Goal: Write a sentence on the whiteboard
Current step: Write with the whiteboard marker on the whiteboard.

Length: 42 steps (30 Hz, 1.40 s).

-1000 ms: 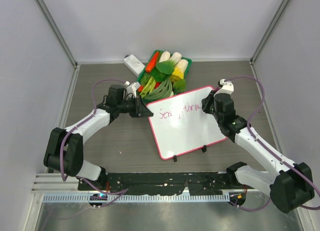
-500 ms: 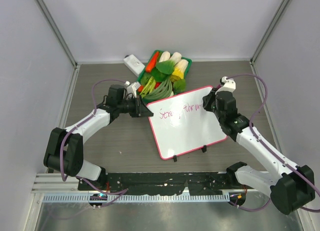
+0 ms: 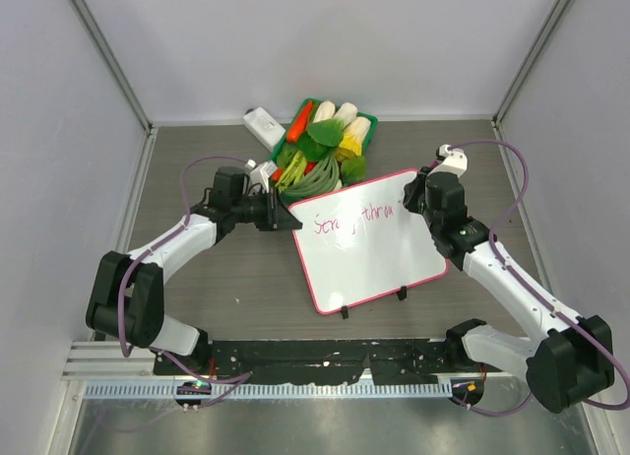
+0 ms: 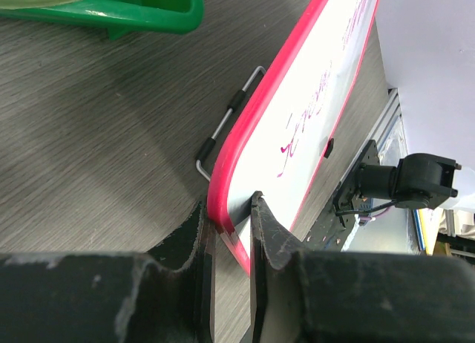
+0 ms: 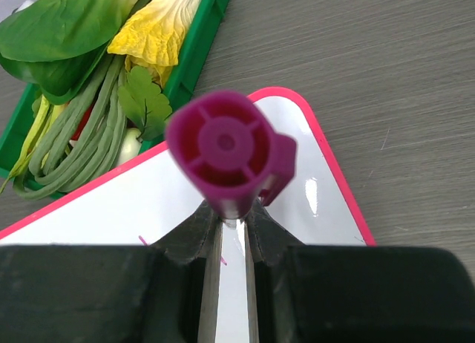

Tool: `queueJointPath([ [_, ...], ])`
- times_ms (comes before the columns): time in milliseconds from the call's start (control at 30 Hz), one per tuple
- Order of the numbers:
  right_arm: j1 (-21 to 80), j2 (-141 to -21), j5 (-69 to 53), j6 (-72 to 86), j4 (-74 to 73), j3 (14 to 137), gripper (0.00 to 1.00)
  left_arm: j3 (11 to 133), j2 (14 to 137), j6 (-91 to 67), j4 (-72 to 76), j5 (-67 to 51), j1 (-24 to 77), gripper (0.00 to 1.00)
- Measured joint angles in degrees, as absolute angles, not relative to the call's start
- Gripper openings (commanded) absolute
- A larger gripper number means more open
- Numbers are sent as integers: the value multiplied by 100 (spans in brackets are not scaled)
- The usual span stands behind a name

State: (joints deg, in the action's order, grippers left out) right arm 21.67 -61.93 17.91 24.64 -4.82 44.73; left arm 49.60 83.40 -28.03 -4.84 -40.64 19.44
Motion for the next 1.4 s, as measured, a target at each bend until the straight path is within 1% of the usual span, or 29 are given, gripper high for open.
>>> queueJointPath([
  [467, 2126, -6305, 1579, 2414, -368, 4399, 1, 4963, 8340, -2803, -491, -4053, 1951, 0],
  [733, 2126, -6154, 1424, 2401, -368, 4239, 1, 4965, 8342, -2803, -497, -4051, 1953, 0],
  [1133, 2126, -6069, 1520, 2392, -440, 4145, 1, 4971, 8353, -2803, -499, -4049, 1959, 0],
  [1400, 2126, -6243, 1643, 2390, -432, 4300, 1, 4971, 8353, -2803, -502, -4032, 1968, 0],
])
